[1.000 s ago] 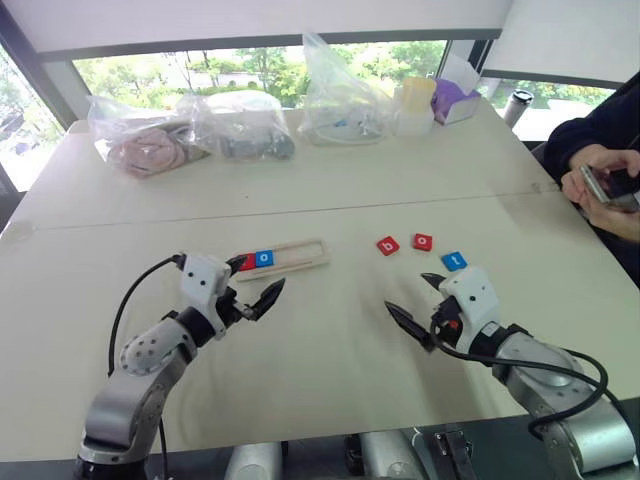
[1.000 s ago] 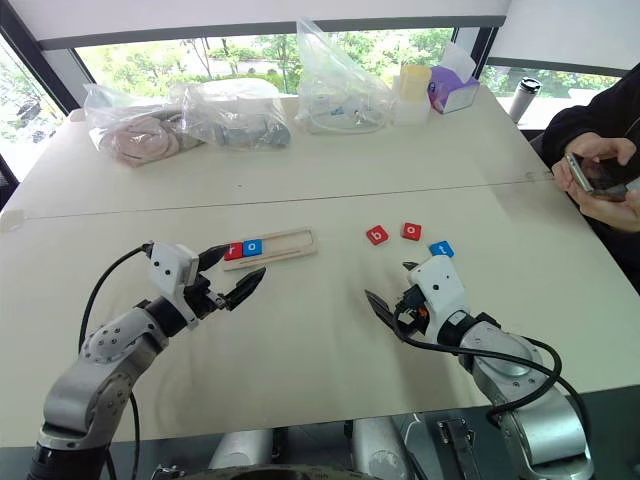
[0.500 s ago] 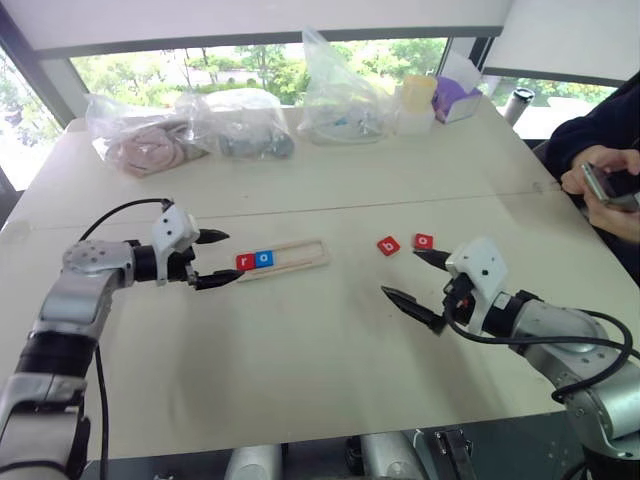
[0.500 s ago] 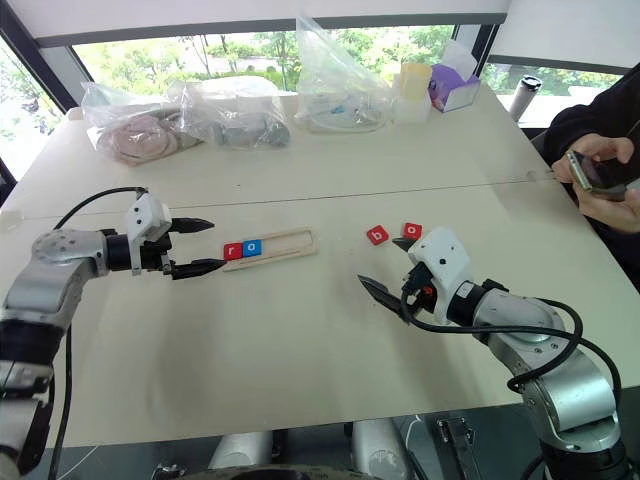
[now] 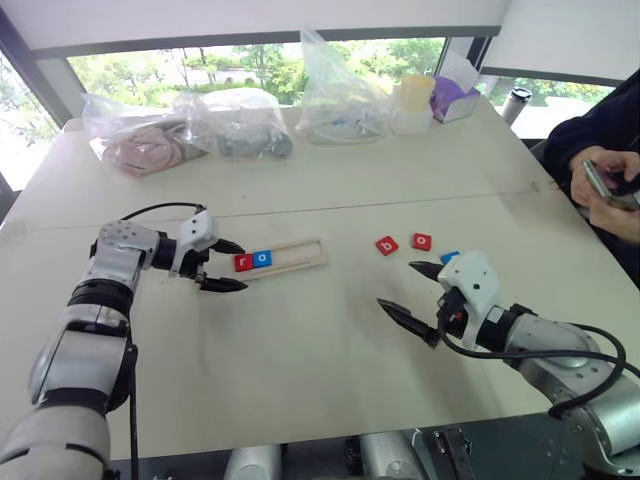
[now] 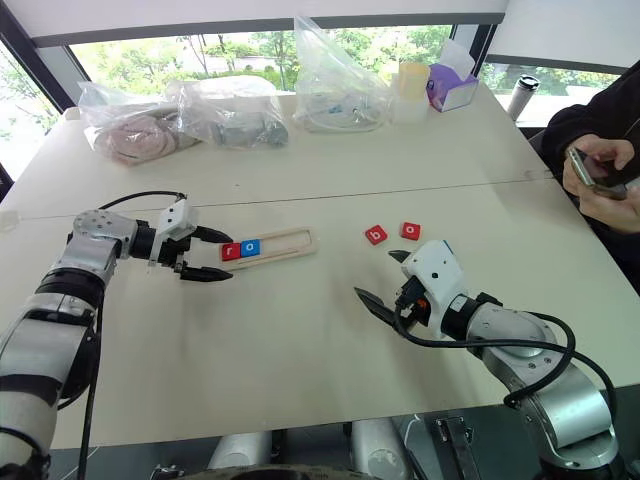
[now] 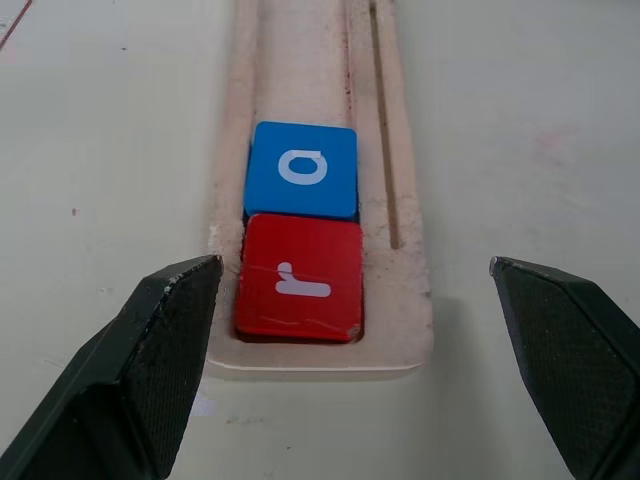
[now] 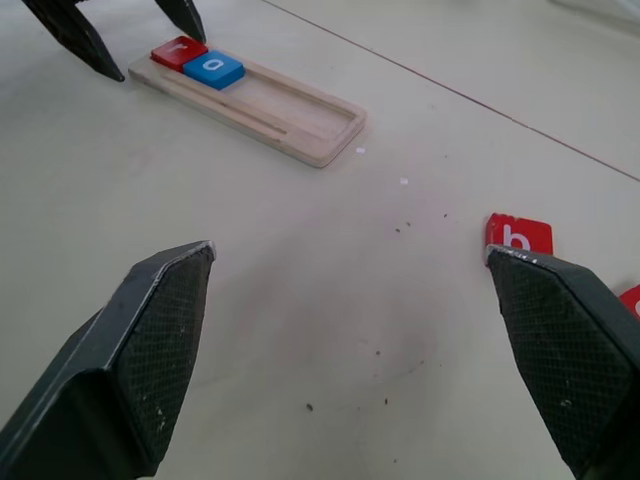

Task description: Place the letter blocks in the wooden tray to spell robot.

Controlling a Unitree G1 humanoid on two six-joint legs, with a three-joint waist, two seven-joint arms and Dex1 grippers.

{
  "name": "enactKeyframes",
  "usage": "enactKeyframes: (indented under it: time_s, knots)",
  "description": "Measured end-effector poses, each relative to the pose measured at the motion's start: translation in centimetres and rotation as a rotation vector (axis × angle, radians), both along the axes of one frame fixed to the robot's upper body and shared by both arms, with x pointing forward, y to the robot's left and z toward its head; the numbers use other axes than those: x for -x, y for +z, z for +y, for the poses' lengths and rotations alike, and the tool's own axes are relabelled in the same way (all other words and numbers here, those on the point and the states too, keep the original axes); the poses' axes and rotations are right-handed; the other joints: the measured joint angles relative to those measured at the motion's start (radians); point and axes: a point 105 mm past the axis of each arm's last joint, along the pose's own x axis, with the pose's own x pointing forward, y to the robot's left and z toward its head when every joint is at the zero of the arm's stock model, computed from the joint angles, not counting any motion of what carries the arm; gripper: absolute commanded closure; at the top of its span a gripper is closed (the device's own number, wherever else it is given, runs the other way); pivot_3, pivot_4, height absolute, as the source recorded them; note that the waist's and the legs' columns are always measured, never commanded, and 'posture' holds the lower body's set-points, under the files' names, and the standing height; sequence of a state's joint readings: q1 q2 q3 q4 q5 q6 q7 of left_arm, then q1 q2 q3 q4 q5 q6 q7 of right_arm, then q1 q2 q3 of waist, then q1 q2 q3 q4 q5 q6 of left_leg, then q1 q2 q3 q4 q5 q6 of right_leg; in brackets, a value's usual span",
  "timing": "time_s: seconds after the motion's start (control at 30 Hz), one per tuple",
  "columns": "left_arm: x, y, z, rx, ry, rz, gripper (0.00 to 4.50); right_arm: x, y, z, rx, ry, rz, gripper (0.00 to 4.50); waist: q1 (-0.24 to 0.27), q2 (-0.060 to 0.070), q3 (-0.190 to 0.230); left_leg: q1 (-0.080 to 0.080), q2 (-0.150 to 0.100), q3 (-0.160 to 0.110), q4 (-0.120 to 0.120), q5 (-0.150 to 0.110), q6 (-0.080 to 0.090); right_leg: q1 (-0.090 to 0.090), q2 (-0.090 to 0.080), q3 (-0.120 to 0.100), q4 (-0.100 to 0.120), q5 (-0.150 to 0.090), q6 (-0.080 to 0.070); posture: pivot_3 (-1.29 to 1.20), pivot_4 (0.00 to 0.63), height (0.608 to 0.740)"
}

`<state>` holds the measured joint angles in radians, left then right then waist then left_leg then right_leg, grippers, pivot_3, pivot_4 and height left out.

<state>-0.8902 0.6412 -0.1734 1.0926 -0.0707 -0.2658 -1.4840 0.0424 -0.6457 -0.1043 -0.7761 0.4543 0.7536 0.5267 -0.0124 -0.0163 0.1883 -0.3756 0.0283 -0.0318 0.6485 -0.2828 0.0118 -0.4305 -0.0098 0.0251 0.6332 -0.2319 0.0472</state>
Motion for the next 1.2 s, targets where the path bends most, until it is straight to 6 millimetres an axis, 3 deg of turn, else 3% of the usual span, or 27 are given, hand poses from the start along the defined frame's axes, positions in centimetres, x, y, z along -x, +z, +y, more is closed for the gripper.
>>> enactKeyframes:
  time_s: [0.97,1.13,1.2]
  knots:
    - [-0.4,-1.4,0.7,-0.023,0.065,-0.103,0.00,0.0,0.0,0.2,0.001,-0.016,0.006,0.04,-0.001,0.001,-0.004,0.004,0.000,0.000,0.001,0.000,0.000,0.002,0.000,0.000,0.005,0.000,0.001,0.00,0.150,0.740]
    - [-0.1,-1.8,0.7,-0.025,0.064,-0.066,1.38,-0.1,0.2,0.3,0.003,-0.011,0.000,0.00,-0.002,0.001,-0.007,0.005,0.000,0.000,0.001,0.000,0.000,0.002,0.000,0.000,0.006,0.000,0.001,0.00,0.150,0.740]
    - [-0.1,-1.9,0.7,-0.026,0.063,-0.051,1.38,-0.1,0.1,0.4,0.005,-0.007,0.005,0.00,-0.002,0.001,-0.009,0.005,0.000,0.000,0.001,0.000,0.000,0.002,0.000,0.000,0.007,0.000,0.001,0.00,0.150,0.740]
